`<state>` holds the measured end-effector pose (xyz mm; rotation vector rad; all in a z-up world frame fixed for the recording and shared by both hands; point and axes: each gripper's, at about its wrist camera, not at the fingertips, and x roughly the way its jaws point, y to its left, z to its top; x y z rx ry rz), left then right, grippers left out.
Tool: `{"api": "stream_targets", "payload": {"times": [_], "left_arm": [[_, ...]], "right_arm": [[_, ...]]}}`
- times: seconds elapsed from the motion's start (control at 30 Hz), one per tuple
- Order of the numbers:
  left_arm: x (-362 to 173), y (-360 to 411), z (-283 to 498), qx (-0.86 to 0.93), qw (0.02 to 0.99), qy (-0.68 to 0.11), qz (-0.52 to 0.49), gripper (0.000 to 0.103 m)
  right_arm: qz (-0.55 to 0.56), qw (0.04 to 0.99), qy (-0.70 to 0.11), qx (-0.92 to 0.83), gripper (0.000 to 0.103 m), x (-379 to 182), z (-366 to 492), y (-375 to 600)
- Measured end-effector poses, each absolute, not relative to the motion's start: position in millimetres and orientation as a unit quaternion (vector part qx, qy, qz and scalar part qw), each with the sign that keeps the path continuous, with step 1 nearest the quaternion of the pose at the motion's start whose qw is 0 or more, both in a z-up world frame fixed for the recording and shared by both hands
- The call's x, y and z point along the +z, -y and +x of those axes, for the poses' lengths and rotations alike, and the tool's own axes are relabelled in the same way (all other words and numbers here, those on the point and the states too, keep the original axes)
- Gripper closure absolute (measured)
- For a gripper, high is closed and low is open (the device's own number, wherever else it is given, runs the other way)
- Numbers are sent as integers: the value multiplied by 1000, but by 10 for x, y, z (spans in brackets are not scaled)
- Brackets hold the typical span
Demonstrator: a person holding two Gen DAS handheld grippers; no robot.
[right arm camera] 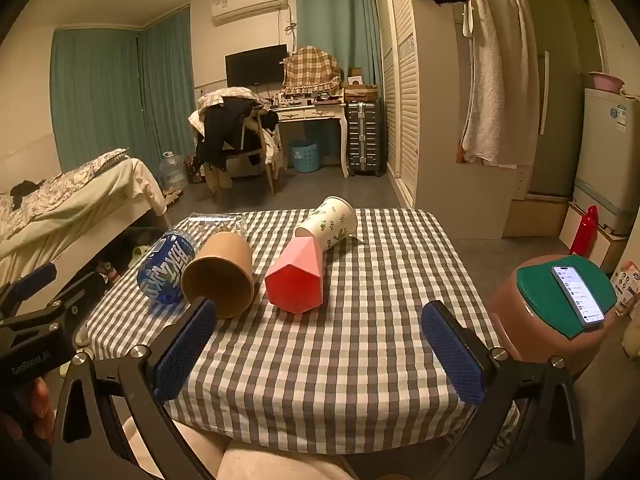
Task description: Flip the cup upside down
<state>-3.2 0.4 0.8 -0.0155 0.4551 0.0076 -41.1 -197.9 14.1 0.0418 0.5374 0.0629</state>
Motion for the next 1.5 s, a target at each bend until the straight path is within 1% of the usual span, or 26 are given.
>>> {"api": "stream_targets", "payload": {"times": [1.5], "left_arm": [[-38,-61,-5,2,971,-240,-6,0]], "right_arm": [[16,964,-264,30,0,169,-364,1933]]}}
